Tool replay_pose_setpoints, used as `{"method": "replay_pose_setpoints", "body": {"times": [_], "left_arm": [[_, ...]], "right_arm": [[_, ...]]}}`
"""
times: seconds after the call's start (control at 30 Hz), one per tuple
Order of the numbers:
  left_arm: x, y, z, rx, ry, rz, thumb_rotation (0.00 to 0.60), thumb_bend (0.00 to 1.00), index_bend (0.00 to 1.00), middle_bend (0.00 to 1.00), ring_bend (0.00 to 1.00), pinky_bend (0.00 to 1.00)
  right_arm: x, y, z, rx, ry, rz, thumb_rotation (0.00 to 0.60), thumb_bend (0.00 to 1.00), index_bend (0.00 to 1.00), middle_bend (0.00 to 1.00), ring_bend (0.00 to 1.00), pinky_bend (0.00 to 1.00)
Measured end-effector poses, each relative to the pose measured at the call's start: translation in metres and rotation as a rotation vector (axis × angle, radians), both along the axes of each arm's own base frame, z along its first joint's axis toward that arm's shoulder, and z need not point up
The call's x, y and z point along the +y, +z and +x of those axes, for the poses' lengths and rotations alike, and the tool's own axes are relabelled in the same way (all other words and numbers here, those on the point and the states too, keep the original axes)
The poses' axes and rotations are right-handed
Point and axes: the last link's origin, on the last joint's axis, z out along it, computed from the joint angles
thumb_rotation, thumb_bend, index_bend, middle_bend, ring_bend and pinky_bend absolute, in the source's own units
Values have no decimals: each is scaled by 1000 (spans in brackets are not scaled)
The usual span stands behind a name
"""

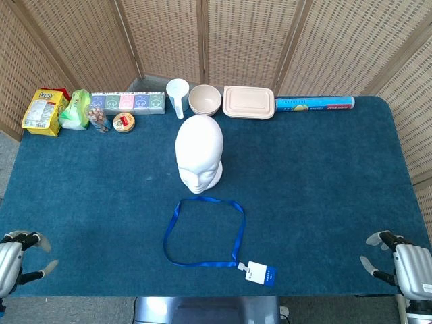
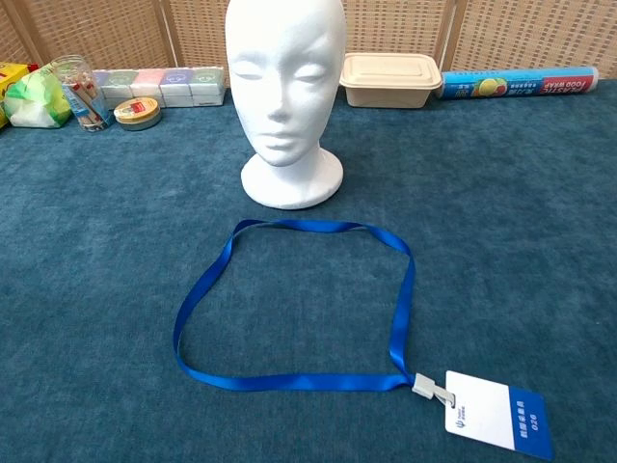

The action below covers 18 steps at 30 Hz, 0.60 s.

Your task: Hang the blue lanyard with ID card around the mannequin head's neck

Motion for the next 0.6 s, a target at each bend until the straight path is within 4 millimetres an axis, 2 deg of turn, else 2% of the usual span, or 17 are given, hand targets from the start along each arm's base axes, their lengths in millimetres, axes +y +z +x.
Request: {"method": "replay_pose_setpoints", "body": {"times": [0.6], "left_arm": [[8,-3,-2,-9,2,-14,600,186,561,539,456,278]], "right_arm": [[-7,-2,3,-31,6,1,572,278,463,486,519,558]]}}
